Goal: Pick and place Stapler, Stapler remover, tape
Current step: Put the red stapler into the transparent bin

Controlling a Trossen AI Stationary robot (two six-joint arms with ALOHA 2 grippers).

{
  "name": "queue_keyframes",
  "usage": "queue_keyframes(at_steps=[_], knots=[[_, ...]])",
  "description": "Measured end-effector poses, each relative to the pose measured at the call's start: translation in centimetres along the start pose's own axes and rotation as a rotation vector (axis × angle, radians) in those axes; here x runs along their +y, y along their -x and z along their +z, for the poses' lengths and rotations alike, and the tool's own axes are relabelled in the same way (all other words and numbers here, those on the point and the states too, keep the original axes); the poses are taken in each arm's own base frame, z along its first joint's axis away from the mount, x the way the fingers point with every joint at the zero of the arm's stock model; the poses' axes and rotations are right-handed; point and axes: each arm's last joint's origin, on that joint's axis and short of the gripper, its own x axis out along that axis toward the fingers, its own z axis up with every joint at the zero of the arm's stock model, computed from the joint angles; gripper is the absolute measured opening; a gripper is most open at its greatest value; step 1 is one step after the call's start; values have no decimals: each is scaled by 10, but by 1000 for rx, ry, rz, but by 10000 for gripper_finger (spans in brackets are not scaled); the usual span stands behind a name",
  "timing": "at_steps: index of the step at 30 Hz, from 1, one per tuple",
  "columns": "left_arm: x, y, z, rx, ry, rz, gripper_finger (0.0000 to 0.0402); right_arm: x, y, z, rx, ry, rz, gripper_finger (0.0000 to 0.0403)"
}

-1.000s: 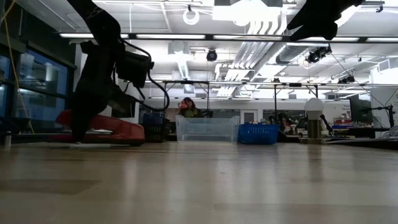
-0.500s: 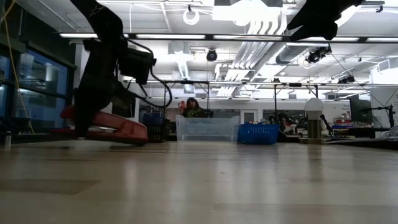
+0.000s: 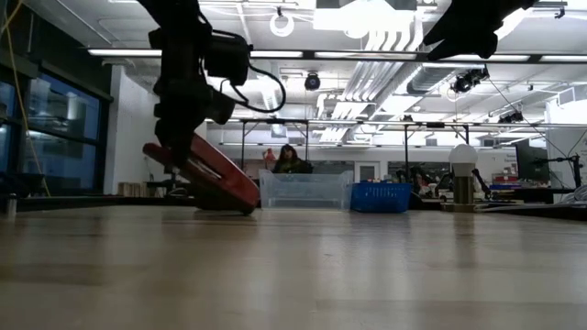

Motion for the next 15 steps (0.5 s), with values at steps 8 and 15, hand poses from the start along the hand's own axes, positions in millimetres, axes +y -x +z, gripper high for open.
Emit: queue_keyframes(at_steps=[8,15], knots=[[2,-6,-4,36,2,13,194,0,0,0,0,0,2,216],[2,-7,-5,41,13,10,193,8,-20,-3,12,173,134,216]])
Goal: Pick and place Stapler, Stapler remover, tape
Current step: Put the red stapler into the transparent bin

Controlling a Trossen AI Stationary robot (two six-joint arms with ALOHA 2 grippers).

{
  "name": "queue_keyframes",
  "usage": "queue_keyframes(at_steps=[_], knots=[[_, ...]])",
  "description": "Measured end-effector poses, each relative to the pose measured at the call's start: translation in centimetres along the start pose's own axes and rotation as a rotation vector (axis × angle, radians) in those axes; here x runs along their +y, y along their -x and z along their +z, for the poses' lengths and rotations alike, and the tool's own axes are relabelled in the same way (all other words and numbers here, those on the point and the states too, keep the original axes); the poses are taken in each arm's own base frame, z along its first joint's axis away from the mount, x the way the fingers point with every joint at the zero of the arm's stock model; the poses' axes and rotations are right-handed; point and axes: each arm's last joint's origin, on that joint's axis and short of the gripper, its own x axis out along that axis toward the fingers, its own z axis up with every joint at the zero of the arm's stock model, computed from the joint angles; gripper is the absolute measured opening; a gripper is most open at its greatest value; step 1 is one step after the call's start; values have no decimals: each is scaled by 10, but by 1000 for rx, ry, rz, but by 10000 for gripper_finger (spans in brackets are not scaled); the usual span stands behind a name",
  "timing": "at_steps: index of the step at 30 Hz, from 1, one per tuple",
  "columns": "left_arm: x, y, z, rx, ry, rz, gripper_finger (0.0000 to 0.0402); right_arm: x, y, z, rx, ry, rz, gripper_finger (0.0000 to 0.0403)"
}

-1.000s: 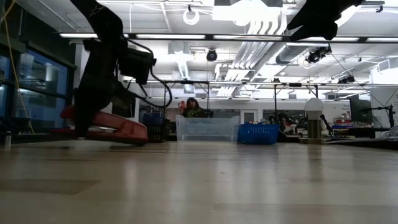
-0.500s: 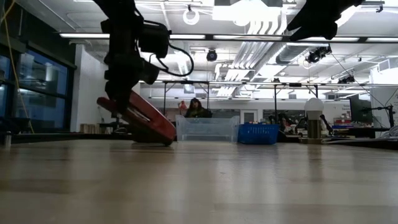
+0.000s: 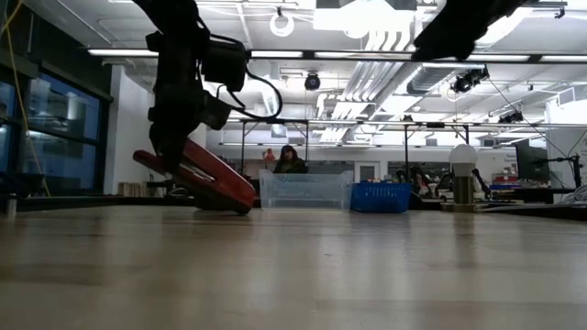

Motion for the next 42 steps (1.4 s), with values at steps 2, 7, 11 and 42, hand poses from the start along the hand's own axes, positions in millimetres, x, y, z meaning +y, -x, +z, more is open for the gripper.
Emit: queue_keyframes(at_steps=[2,7,11,42], knots=[[0,0,0,0,-1,0,193,3,-14,0,-17,44,53,216],[0,0,0,1,0,0,193,11,-60,1,-76,122,138,217],[0,0,-1,6,0,1,193,17,-103,-5,-60,212,179,218],[7,-58,-3,104,-88,15,191,33,-253,-34,114,391,295,219]])
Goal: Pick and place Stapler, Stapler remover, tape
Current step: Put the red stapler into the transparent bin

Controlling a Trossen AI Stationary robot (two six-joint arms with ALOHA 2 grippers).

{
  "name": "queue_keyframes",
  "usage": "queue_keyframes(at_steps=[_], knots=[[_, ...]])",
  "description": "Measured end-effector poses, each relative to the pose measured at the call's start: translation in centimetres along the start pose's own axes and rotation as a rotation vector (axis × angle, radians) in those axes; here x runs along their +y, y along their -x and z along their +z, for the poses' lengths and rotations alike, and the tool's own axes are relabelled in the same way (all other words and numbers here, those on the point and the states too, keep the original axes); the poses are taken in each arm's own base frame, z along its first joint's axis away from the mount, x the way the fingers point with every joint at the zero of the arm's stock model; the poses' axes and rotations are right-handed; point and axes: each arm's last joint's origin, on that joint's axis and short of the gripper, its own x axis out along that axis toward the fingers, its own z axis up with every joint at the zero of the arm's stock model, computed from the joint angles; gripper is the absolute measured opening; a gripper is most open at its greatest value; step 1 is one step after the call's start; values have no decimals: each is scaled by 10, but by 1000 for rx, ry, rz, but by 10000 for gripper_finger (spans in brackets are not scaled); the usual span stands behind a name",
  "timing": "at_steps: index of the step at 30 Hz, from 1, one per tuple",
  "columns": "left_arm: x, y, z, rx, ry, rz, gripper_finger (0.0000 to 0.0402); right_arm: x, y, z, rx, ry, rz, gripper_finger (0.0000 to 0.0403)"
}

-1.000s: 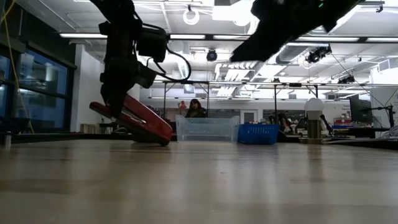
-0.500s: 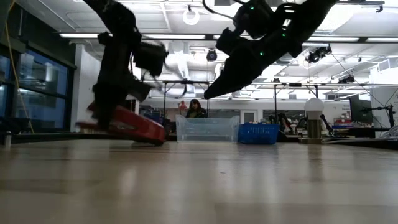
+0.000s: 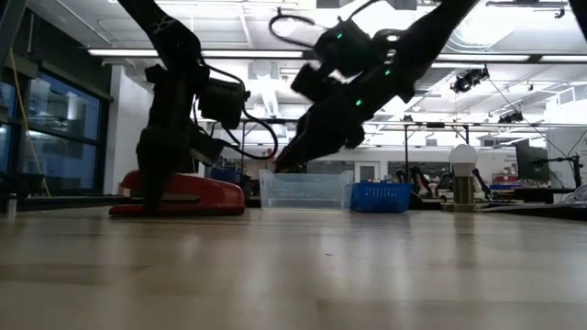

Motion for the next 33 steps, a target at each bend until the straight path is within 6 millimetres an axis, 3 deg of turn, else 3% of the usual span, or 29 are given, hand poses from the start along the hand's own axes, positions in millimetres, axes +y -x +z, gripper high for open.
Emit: queue_keyframes(at_steps=[11,19,28,33], knots=[[-9,-2,-1,5,-187,26,191,-37,-39,-4,1,-61,-15,219],[-14,-2,-2,6,-267,58,191,-34,-58,-8,-34,0,38,219],[-14,-3,-2,8,-310,71,191,-38,-60,-5,-92,11,-7,220],[-14,-3,-2,9,-319,68,191,-42,-59,-10,-44,-95,-56,245]])
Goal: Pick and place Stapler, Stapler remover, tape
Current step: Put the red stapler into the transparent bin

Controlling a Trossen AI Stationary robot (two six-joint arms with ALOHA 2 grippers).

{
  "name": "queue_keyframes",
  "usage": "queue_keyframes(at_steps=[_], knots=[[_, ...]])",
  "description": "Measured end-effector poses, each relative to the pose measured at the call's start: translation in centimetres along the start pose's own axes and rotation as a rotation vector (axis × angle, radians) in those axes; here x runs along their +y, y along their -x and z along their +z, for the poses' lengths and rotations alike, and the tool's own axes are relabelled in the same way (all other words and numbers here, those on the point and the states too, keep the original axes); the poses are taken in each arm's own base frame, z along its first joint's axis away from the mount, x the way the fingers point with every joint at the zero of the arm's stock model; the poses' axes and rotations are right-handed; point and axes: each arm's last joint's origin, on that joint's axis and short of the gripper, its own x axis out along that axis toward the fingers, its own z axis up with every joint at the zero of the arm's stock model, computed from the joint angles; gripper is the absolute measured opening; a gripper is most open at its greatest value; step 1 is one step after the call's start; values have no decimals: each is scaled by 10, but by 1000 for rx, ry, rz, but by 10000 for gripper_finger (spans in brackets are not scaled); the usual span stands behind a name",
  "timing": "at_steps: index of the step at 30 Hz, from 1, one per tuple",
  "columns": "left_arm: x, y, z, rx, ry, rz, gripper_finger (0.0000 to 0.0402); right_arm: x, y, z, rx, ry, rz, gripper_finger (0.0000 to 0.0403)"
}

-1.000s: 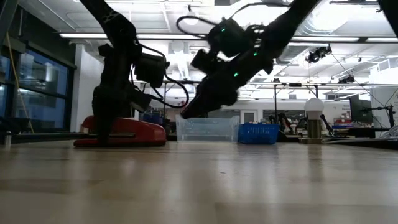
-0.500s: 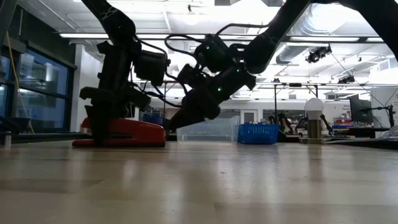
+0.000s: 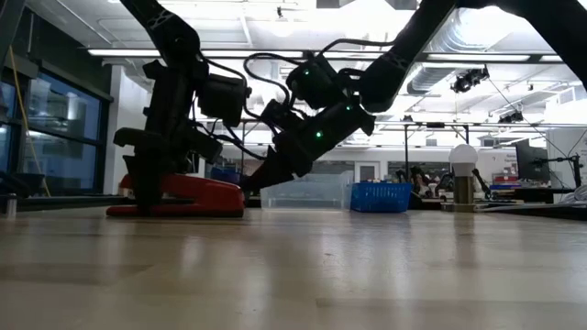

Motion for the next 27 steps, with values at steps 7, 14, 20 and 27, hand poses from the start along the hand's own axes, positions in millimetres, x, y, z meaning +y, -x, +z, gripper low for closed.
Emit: queue_keyframes(at_steps=[7,14,20,27], knots=[[0,0,0,0,-19,5,191,8,-8,-8,27,-4,16,298],[0,0,0,1,-36,7,191,24,-22,-12,-26,13,53,307],[0,0,0,1,-47,8,191,25,-24,-11,-67,20,38,307],[0,0,0,2,-82,10,191,28,-35,-24,-61,21,141,307]])
